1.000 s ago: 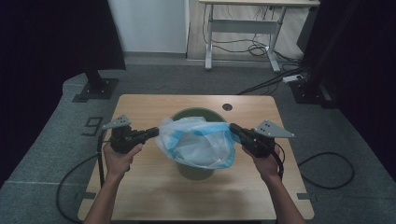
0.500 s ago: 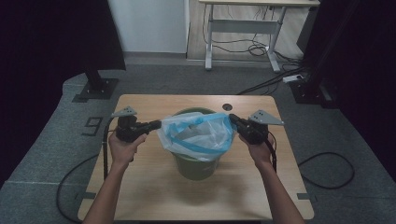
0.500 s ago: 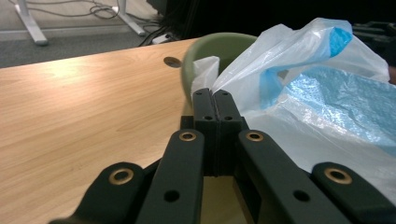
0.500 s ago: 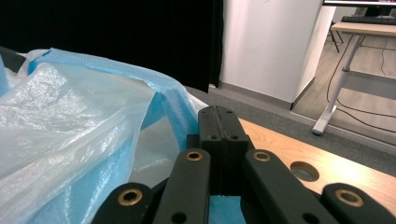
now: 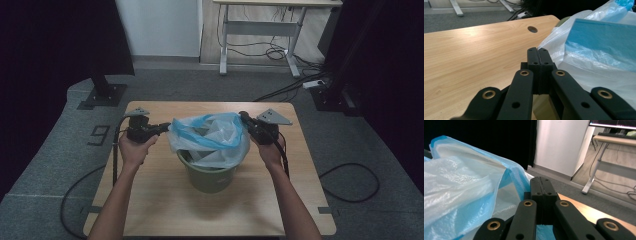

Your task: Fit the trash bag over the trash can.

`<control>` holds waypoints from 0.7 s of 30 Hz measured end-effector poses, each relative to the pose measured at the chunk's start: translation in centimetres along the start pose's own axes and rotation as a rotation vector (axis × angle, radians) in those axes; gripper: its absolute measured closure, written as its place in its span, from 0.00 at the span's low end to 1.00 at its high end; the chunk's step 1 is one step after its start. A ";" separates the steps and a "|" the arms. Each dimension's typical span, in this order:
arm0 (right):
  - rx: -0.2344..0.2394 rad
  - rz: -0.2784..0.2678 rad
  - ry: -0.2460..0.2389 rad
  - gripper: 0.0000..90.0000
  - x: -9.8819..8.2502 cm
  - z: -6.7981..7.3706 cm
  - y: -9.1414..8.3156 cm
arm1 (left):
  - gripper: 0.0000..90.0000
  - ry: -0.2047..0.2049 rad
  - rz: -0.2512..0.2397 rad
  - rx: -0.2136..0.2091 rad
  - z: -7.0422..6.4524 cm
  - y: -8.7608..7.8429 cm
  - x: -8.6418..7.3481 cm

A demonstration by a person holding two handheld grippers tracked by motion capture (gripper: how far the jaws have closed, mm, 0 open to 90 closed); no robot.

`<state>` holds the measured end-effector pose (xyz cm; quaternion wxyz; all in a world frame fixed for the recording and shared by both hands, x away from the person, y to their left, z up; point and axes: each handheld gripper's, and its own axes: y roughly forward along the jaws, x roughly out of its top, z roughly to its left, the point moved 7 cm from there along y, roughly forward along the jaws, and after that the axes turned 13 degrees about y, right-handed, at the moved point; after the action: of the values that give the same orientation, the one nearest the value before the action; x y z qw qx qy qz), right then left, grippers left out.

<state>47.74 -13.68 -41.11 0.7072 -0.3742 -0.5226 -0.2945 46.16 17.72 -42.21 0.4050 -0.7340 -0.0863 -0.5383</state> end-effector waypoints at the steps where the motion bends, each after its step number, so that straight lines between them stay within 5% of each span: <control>1: 0.001 0.002 0.010 0.99 -0.1 -0.2 0.3 | 1.00 -0.009 0.004 -0.001 0.3 0.3 -0.1; 7: -0.009 0.039 0.044 0.99 -1.3 -1.0 2.1 | 1.00 -0.013 0.043 0.013 1.0 1.2 -0.8; 15: -0.010 0.058 0.050 0.99 -1.9 -1.0 2.7 | 1.00 -0.043 0.084 0.018 1.3 2.1 -1.7; 21: 0.013 0.096 0.102 0.99 -2.4 -1.4 3.3 | 1.00 -0.068 0.124 0.007 1.3 3.2 -2.4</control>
<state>50.47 -13.01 -44.40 0.7488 -0.3786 -0.4692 -0.2754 47.98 17.25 -46.00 0.4373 -0.7542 -0.0561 -0.4866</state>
